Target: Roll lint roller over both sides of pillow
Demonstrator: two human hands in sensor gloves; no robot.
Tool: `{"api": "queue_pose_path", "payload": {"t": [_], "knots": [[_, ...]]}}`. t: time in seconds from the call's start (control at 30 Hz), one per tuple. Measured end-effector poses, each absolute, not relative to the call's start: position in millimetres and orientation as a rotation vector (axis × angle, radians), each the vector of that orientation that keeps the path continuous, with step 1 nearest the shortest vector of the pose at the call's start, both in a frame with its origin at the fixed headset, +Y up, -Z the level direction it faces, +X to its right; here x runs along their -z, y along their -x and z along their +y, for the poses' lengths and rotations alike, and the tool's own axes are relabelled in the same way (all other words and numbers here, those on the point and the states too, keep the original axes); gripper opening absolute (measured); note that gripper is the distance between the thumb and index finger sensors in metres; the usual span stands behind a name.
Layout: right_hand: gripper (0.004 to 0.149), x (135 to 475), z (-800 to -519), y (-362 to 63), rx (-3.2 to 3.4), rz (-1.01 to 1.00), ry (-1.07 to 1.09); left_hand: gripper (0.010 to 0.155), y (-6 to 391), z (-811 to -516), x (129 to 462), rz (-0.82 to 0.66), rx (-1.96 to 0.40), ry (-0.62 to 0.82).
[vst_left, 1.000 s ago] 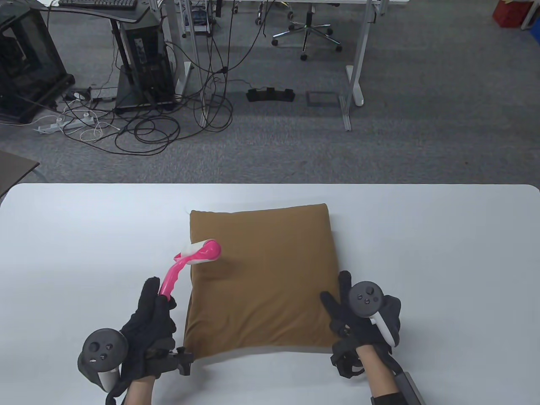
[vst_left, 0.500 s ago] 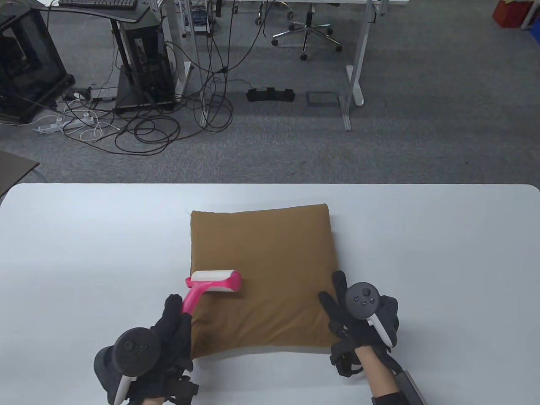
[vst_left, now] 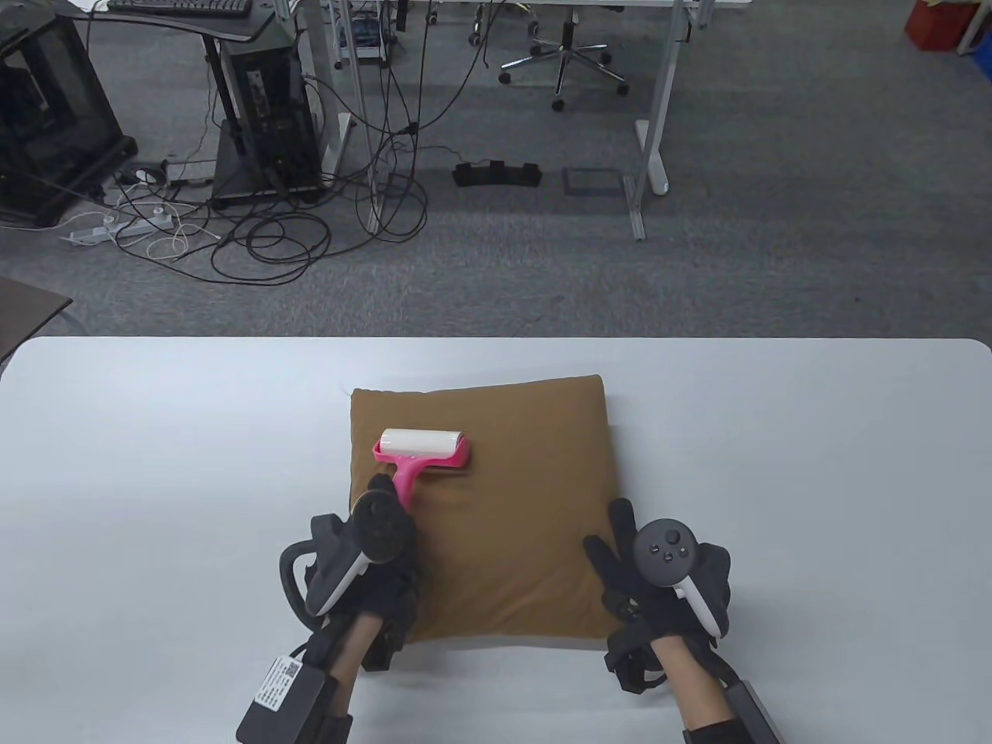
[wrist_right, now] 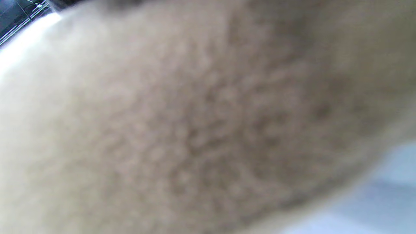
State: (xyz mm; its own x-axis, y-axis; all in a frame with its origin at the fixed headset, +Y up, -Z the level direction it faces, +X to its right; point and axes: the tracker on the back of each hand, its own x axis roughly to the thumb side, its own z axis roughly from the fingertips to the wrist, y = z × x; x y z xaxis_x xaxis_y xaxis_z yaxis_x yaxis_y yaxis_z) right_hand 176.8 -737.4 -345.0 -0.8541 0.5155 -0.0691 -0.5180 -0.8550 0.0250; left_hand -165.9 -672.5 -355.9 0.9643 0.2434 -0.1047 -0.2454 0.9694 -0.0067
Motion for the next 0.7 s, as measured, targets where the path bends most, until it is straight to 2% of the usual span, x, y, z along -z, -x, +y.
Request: {"api": "queue_pose_path", "payload": {"t": [0.13,0.27,0.53,0.7], "knots": [[0.067,344.8,-737.7,-173.8,-2.614,0.050,0.073,0.067,173.0,-675.1,379.9,0.169,-0.300,0.093],[0.067,344.7,-738.3,-171.2,-2.630,0.044,0.065,0.067,178.6,-675.3,385.5,0.177,-0.334,0.114],[0.069,341.9,-736.2,-167.7,-2.684,-0.006,0.049,0.065,186.6,-670.4,364.1,0.095,-0.387,-0.080],[0.070,338.5,-735.5,-164.6,-2.688,-0.003,0.035,0.065,193.7,-667.5,343.2,0.057,-0.385,-0.116]]}}
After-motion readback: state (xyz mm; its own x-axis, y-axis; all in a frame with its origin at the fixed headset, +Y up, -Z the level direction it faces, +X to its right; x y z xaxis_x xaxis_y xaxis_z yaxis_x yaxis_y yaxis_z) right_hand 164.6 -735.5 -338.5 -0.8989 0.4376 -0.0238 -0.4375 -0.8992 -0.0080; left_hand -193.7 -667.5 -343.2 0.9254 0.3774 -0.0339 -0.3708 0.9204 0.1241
